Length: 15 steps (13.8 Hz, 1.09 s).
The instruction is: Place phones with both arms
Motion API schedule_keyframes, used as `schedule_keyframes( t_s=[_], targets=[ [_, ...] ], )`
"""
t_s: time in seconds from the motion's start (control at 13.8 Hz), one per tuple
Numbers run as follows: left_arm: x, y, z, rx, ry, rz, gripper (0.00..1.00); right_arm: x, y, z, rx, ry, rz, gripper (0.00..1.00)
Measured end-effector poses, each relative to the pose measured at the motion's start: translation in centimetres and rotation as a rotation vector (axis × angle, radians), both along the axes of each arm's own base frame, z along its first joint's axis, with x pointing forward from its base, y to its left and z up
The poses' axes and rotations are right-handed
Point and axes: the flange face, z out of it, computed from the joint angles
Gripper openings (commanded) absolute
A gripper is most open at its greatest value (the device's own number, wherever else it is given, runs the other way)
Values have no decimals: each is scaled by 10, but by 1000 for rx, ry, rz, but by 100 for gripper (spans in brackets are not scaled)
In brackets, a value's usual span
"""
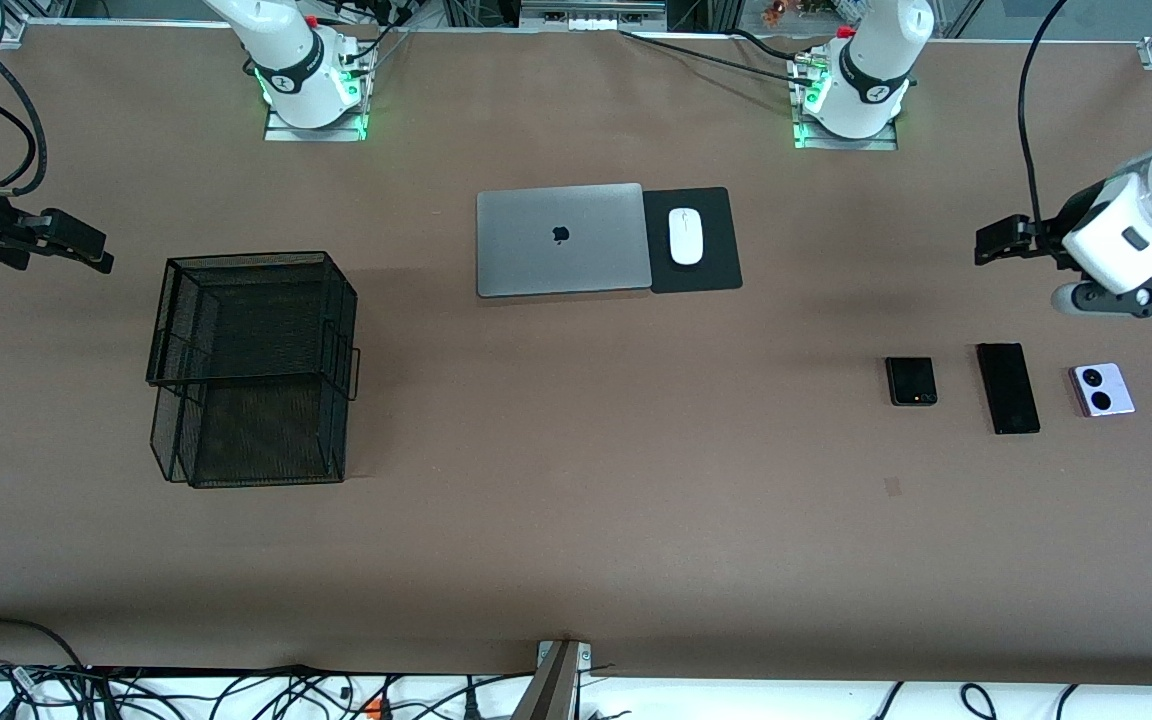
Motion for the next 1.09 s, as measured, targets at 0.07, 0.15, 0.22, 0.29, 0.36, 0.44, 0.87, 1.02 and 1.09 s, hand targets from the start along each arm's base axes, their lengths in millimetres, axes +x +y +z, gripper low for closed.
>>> schedule_keyframes(
  t_s=[0.07,0.15,0.22,0.29,0.36,0.44,0.87,1.02,1.09],
  targets=[
    [4,3,-19,1,14,5,100,0,0,0,0,0,0,100],
    [9,6,-42,1,17,10,100,0,0,0,0,0,0,100],
    [12,9,-64,1,8,15,100,0,0,0,0,0,0,100],
    [15,14,-88,0,-18,23,100,0,0,0,0,0,0,100],
    [17,20,-112,-1,-55,32,100,0,0,0,0,0,0,100],
    [20,27,-136,-2,-90,37,100,0,0,0,0,0,0,100],
    [44,68,-282,-15,-191,24,100,0,0,0,0,-1,0,100],
    [44,67,-316,-19,-187,16,100,0,0,0,0,-1,0,100],
    [43,65,-327,-22,-177,11,100,0,0,0,0,-1,0,100]
  ],
)
